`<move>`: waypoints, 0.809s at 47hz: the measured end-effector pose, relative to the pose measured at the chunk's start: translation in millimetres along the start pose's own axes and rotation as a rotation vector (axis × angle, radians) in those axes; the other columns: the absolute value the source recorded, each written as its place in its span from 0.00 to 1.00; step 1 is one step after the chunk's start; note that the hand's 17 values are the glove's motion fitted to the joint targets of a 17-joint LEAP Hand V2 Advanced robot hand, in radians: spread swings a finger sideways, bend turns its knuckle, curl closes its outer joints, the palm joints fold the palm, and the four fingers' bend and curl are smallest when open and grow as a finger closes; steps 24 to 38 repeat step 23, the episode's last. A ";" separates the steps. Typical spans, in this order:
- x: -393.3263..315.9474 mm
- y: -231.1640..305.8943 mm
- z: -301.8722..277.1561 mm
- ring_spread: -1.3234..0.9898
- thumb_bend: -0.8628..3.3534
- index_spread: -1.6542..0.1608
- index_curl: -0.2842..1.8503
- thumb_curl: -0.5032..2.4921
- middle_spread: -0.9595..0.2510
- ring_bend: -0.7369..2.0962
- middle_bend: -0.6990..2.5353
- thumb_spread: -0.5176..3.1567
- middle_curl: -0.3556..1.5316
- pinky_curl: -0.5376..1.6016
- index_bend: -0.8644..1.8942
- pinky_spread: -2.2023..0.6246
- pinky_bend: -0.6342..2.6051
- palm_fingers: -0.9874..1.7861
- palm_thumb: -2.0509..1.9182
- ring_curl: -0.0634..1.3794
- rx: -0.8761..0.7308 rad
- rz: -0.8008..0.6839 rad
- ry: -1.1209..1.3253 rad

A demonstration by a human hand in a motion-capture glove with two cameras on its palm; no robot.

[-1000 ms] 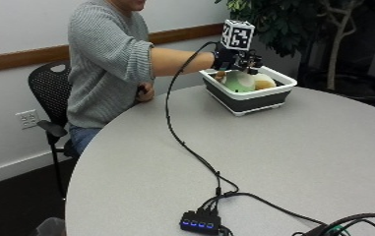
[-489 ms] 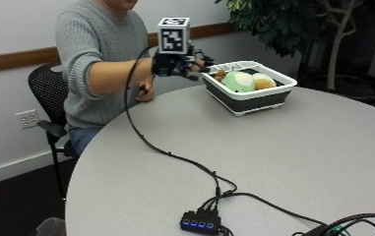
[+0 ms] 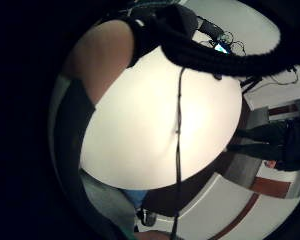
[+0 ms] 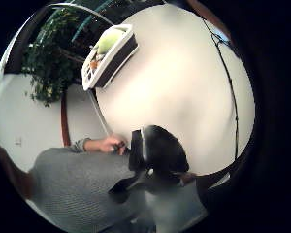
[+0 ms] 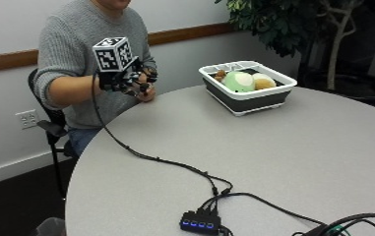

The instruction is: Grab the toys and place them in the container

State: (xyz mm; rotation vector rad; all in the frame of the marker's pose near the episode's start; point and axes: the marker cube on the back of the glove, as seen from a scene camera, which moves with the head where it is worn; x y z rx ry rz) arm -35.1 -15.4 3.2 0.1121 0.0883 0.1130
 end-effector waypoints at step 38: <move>-12.5 37.1 44.2 0.55 0.20 0.71 0.29 0.28 0.67 0.32 0.26 0.51 0.31 0.40 0.37 0.81 0.44 0.30 0.52 0.26 -0.079 0.018 -0.001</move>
